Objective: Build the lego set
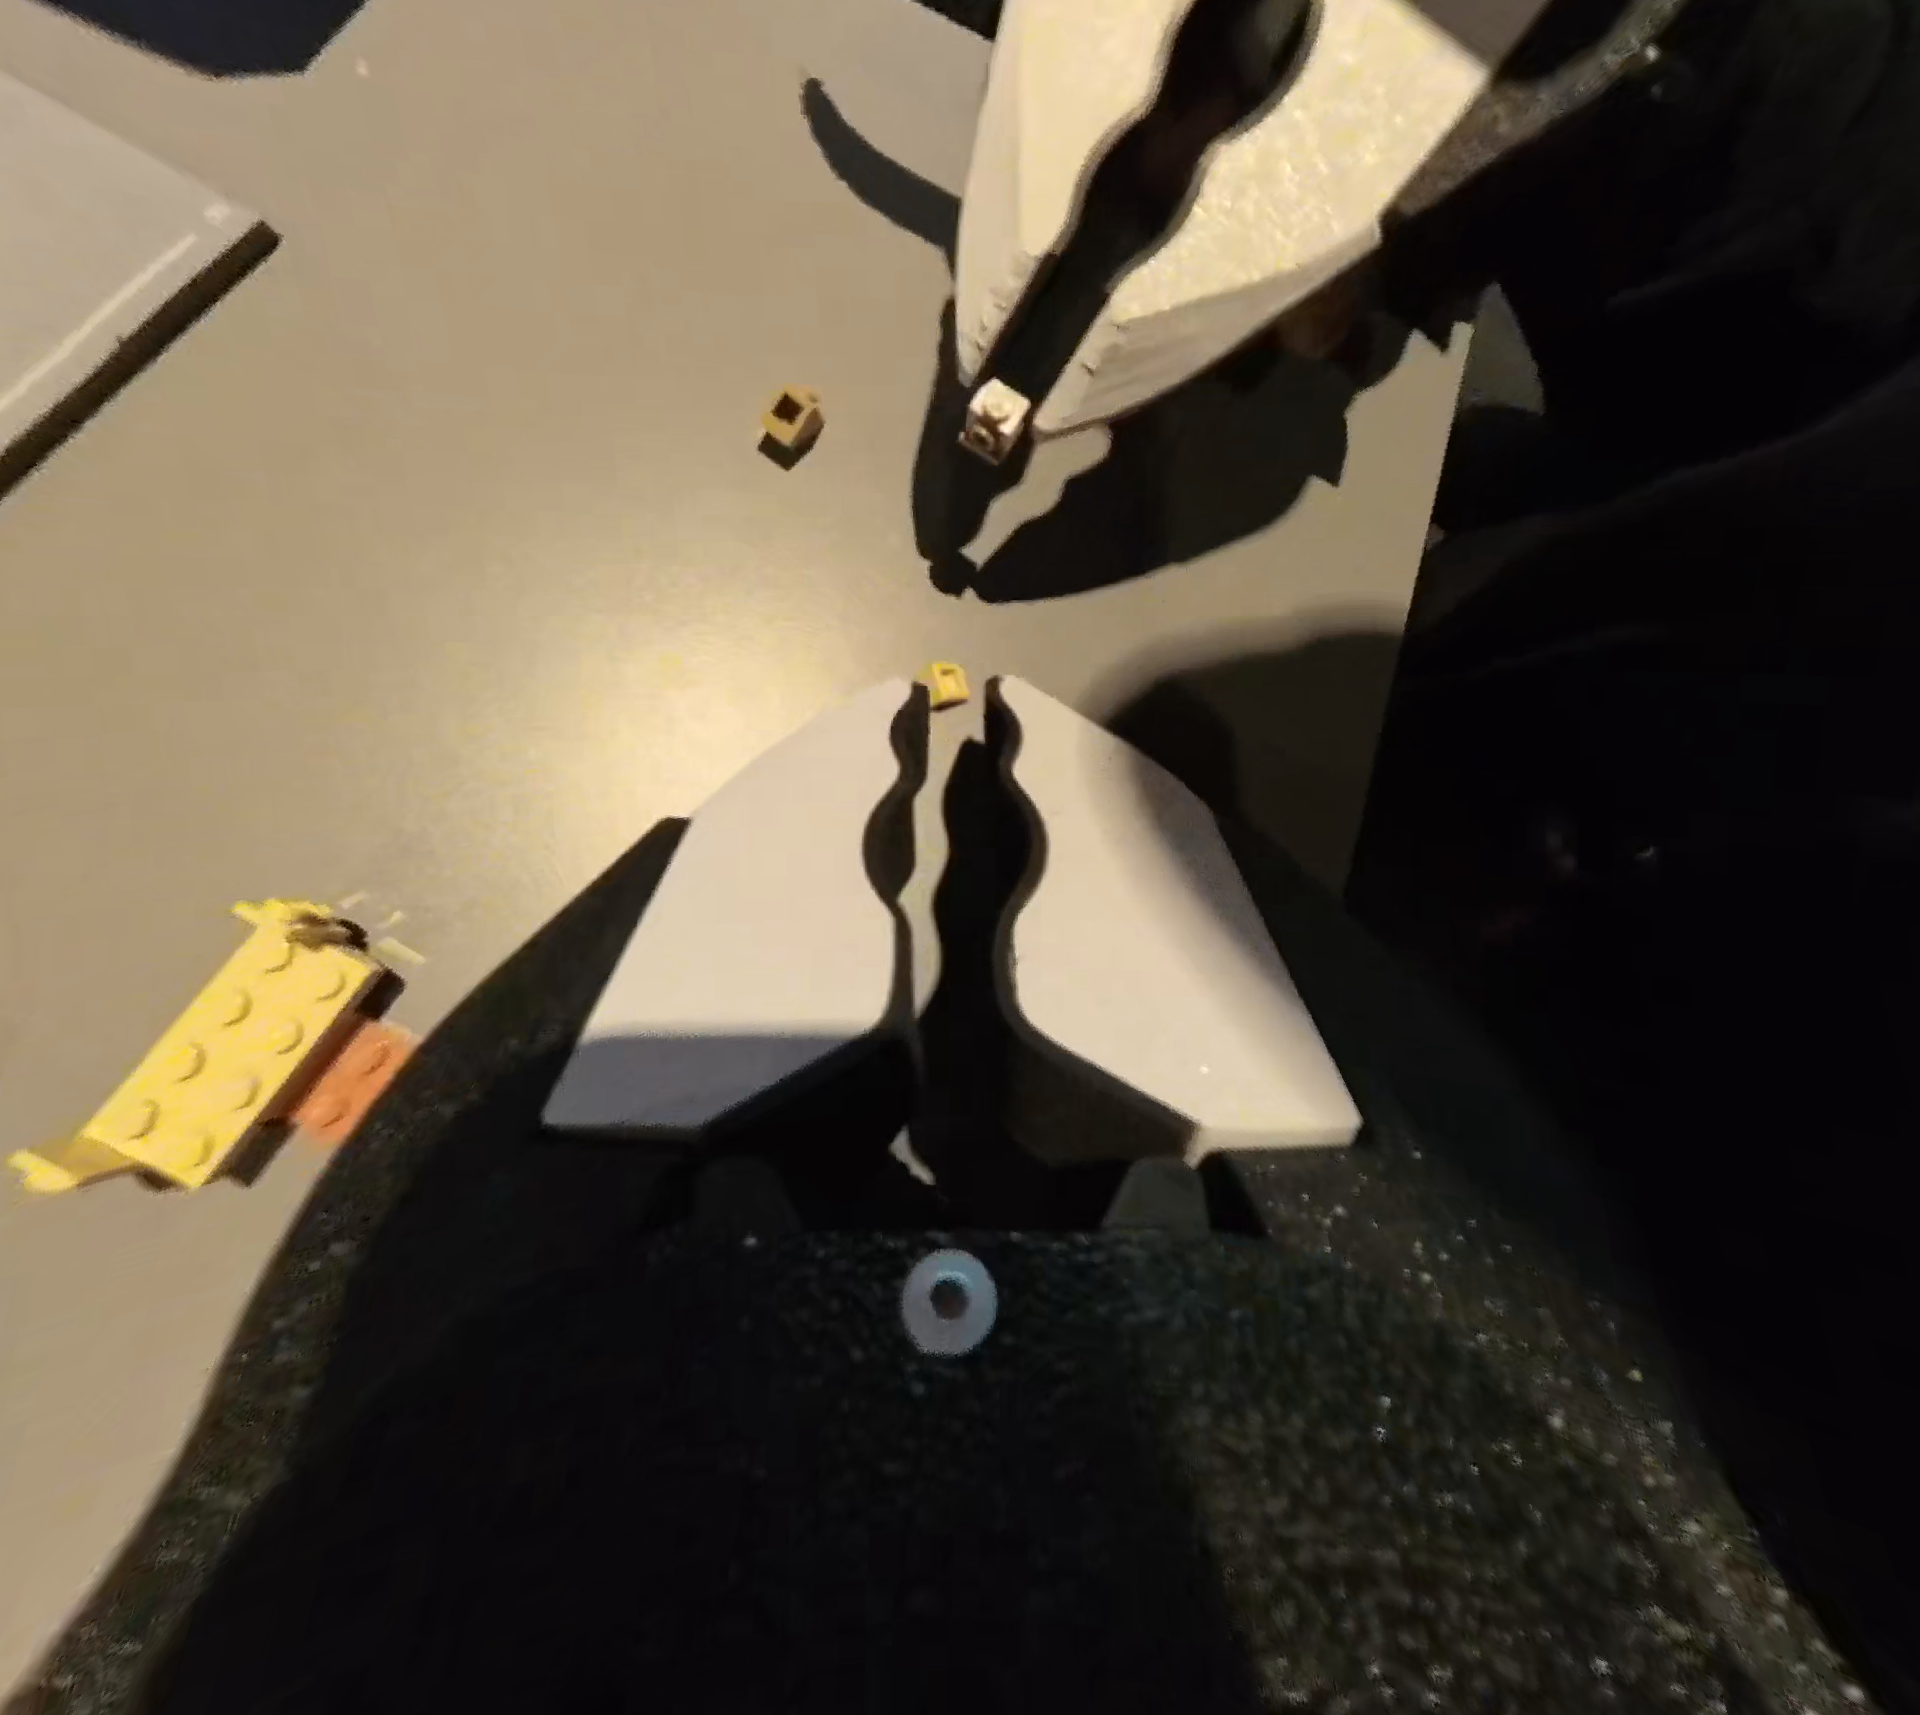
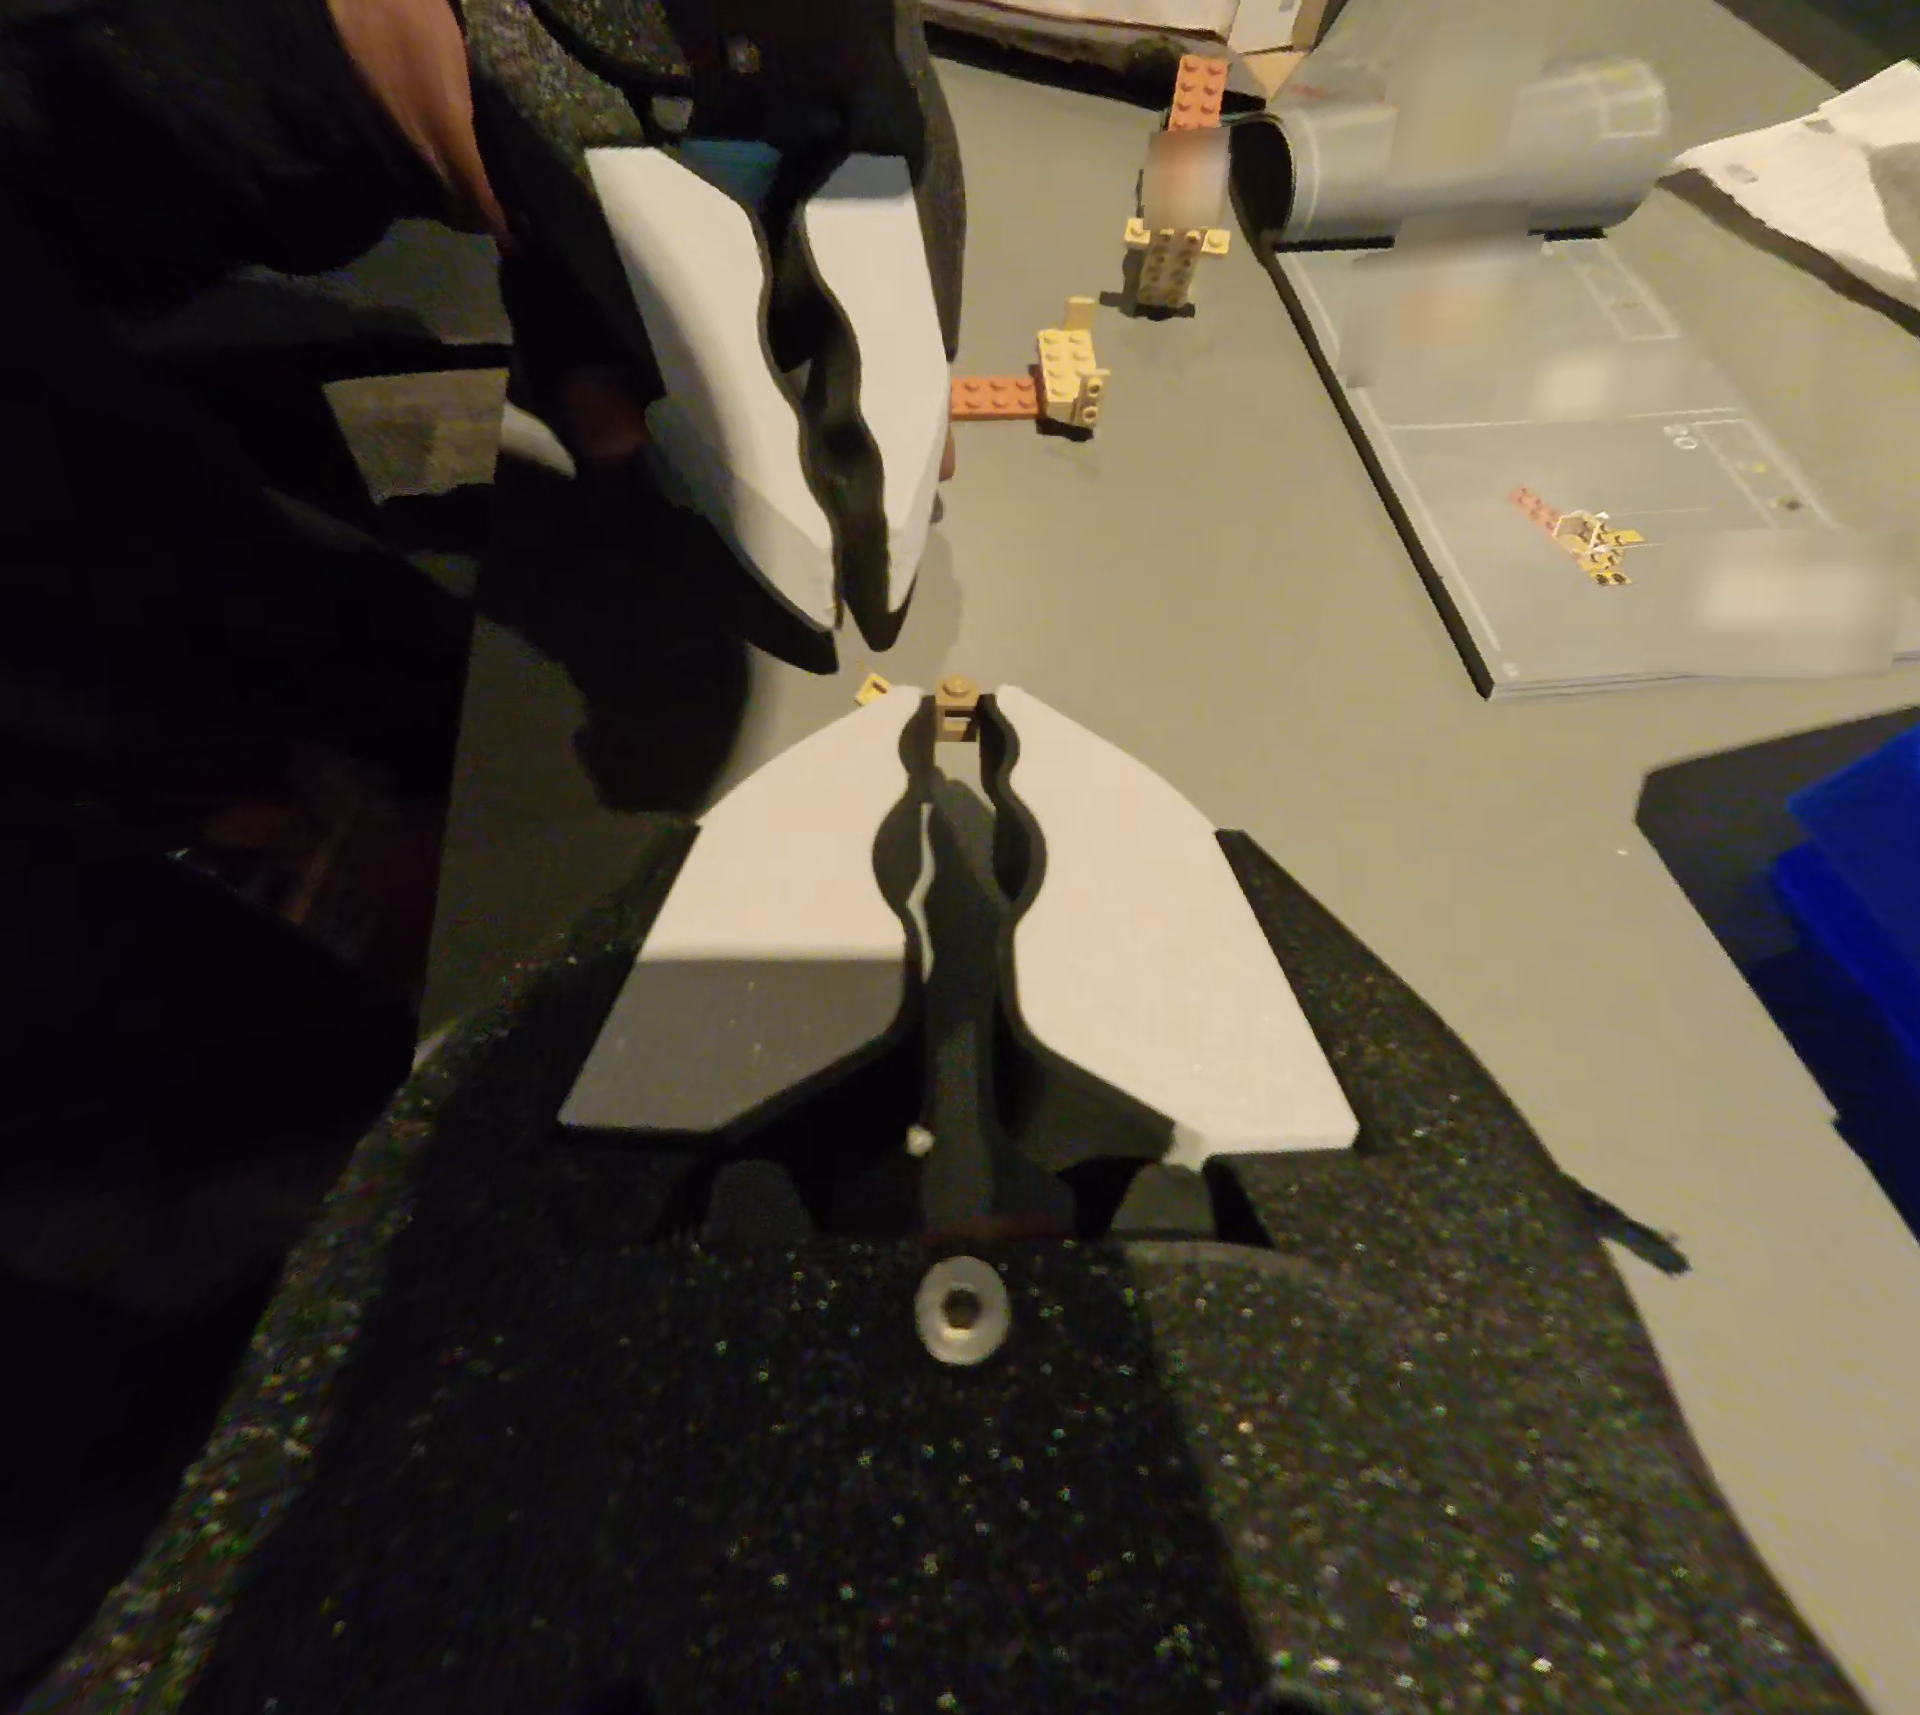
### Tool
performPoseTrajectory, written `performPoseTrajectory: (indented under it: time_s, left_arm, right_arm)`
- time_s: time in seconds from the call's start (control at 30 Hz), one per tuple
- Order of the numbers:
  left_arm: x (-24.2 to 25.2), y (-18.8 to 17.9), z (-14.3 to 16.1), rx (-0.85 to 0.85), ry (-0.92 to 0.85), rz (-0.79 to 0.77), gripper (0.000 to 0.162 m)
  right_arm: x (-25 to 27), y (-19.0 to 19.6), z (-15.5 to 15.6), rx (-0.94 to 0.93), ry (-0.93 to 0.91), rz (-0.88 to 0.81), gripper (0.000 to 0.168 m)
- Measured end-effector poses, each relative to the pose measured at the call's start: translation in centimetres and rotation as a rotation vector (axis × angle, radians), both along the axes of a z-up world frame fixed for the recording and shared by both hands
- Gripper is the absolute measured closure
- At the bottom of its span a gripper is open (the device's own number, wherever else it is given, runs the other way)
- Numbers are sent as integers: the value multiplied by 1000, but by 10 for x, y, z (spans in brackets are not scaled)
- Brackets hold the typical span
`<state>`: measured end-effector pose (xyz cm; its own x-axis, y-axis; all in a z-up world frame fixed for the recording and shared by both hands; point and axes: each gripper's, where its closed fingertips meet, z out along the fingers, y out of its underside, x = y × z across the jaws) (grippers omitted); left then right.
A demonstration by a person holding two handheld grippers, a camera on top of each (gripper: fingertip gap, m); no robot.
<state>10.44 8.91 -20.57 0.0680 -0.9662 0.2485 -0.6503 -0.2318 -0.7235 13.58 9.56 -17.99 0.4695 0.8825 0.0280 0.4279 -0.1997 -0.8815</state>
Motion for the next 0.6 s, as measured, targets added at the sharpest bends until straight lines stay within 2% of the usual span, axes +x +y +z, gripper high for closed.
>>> performPoseTrajectory:
  time_s: [0.13,0.3,0.43,0.6]
  left_arm:
    - [-6,2,0,153,14,-158,153]
    - [-9,16,-4,410,103,-464,152]
    - [-4,10,-5,435,111,-718,150]
    - [2,5,-7,429,95,-888,149]
  right_arm:
    - [-2,-4,0,-4,8,34,161]
    - [-5,-11,0,-32,18,99,161]
    - [-4,-13,3,-58,58,124,161]
    - [-4,-13,5,-48,69,125,161]
